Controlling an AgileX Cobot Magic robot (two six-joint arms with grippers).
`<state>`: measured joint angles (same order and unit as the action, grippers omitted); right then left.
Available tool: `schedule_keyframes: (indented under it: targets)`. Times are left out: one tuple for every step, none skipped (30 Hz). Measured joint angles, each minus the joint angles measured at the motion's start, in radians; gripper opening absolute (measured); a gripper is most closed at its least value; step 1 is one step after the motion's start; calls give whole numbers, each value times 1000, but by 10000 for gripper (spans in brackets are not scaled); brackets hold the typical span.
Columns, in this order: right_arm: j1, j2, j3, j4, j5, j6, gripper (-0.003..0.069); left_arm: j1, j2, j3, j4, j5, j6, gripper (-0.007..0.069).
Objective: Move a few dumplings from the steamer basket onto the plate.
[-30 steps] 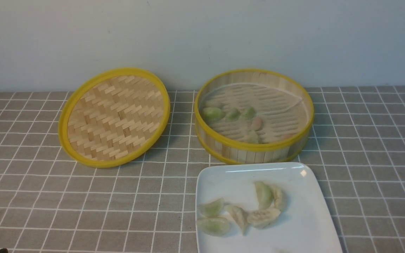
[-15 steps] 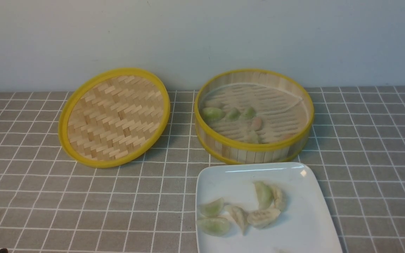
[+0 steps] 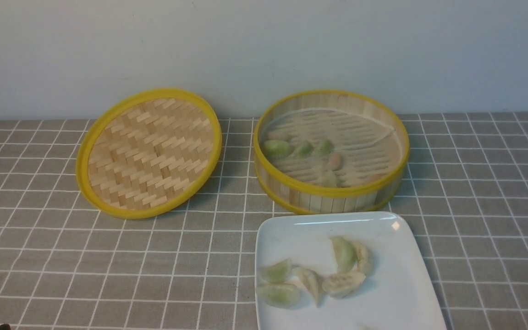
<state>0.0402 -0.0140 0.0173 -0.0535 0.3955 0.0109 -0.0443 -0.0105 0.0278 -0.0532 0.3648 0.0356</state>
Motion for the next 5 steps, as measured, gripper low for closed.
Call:
schedule_keyframes:
  targets:
    - [0, 0, 0, 0, 0, 0, -13, 0, 0, 0, 0, 0, 0, -5]
    - [0, 0, 0, 0, 0, 0, -13, 0, 0, 0, 0, 0, 0, -5]
    - [0, 0, 0, 0, 0, 1, -13, 0, 0, 0, 0, 0, 0, -5]
    - [0, 0, 0, 0, 0, 2, -13, 0, 0, 0, 0, 0, 0, -5]
    - [0, 0, 0, 0, 0, 2, -13, 0, 0, 0, 0, 0, 0, -5]
